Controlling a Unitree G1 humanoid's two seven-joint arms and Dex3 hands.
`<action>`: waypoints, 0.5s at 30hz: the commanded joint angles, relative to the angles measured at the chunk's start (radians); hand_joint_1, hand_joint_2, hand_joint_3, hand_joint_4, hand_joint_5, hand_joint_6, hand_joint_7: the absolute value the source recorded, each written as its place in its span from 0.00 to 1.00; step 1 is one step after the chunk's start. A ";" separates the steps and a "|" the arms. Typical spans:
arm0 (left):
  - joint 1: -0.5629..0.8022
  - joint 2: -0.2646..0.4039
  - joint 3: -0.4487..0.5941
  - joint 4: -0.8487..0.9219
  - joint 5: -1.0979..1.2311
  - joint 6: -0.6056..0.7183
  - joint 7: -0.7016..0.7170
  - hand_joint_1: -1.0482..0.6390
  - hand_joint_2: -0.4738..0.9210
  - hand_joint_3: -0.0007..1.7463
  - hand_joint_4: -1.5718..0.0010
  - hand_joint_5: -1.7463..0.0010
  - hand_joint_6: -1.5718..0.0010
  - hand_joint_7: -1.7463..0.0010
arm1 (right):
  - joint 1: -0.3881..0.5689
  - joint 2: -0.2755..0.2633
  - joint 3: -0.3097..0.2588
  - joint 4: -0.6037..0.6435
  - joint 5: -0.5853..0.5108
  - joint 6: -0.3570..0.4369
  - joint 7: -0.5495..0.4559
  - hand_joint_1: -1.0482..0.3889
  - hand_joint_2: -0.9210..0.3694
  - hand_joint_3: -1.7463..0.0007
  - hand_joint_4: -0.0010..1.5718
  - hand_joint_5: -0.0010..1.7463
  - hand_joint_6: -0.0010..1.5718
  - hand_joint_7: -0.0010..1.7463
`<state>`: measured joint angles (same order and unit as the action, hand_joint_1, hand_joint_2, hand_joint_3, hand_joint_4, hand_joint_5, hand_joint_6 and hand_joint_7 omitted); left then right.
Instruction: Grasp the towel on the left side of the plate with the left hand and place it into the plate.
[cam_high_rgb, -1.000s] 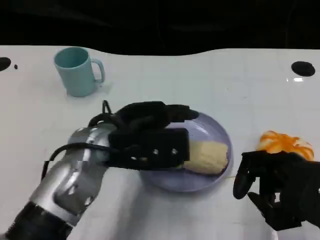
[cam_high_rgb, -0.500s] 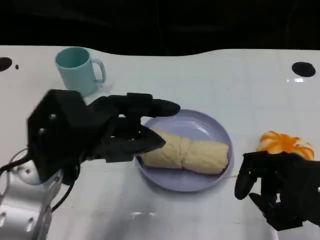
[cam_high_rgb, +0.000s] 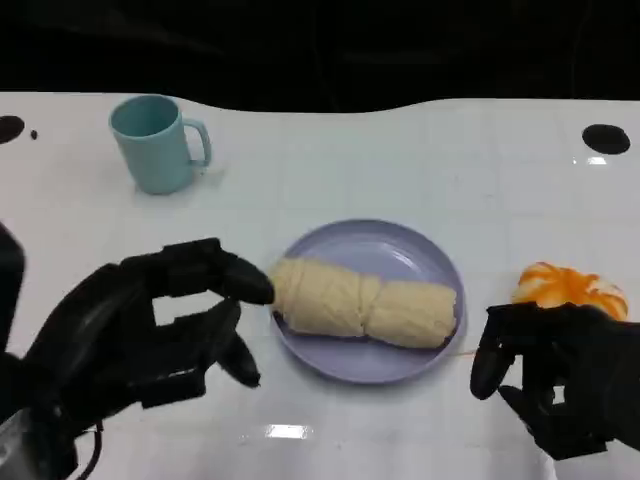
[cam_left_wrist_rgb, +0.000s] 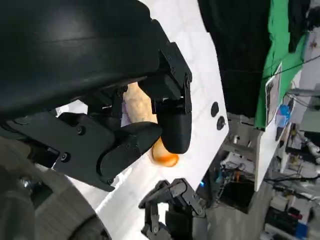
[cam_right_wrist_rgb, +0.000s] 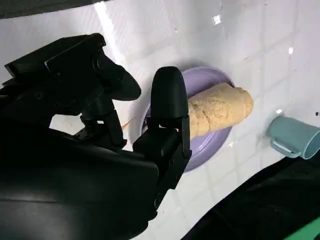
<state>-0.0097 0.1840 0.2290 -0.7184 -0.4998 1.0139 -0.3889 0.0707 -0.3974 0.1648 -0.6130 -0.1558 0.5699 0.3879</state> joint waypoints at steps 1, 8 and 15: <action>0.051 0.051 0.014 -0.081 -0.027 0.060 0.053 0.55 0.82 0.63 0.50 0.01 0.56 0.14 | 0.017 -0.015 -0.029 0.004 0.018 -0.027 0.006 0.74 0.25 0.41 0.46 1.00 0.45 0.82; 0.095 0.081 -0.068 -0.003 0.024 -0.024 0.075 0.55 0.76 0.70 0.49 0.00 0.58 0.02 | 0.046 -0.013 -0.052 0.011 0.030 -0.062 0.008 0.75 0.25 0.40 0.46 1.00 0.45 0.82; 0.076 0.095 -0.110 0.103 0.042 -0.078 0.069 0.55 0.75 0.71 0.49 0.00 0.60 0.01 | 0.050 -0.015 -0.068 0.036 0.043 -0.096 0.007 0.75 0.26 0.39 0.47 1.00 0.44 0.83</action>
<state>0.0750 0.2576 0.1304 -0.6425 -0.4741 0.9639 -0.3239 0.1204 -0.3984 0.1106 -0.5905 -0.1198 0.4855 0.3923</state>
